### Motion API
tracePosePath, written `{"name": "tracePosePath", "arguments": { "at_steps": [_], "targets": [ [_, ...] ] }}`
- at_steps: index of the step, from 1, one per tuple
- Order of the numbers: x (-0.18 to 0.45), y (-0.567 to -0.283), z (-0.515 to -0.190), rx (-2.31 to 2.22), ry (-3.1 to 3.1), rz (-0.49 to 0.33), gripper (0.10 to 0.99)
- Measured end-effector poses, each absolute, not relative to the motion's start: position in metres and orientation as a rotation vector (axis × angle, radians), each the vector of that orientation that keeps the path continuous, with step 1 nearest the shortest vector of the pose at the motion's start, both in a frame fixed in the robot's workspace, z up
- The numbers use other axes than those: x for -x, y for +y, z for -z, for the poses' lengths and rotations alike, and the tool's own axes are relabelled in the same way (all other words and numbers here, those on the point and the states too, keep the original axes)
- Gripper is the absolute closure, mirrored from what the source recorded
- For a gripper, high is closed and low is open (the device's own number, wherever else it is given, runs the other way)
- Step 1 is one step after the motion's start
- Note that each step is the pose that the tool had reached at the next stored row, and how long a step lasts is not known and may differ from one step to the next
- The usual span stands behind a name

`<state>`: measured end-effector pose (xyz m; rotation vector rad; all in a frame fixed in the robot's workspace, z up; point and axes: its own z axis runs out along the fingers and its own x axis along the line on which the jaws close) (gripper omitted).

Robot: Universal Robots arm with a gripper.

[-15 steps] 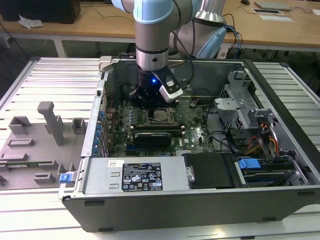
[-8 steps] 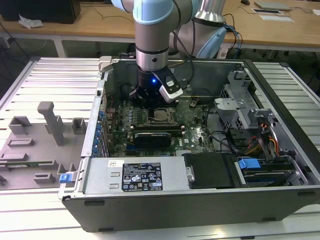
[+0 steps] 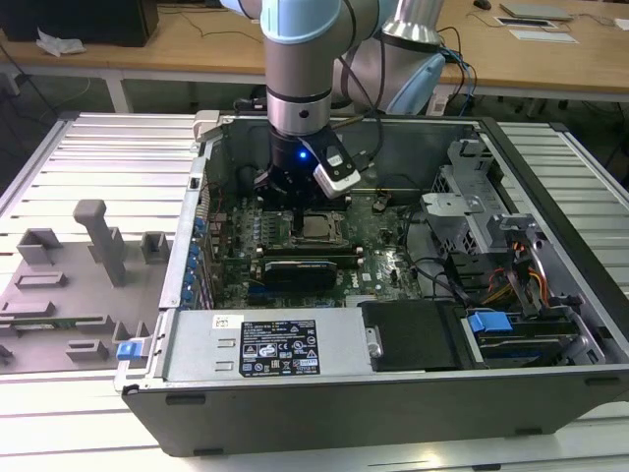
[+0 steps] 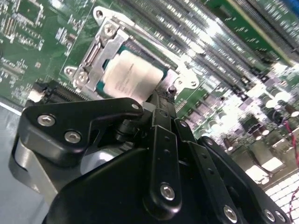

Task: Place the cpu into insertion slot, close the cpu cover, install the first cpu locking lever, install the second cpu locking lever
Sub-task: 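Close the cpu cover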

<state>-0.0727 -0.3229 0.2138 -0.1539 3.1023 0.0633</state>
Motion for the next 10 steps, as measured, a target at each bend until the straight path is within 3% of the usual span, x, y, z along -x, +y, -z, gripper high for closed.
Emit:
{"name": "tracePosePath", "arguments": {
  "at_steps": [10],
  "targets": [
    [0.073,-0.338,-0.214,0.152,3.095,-0.164,0.98]
  ]
}}
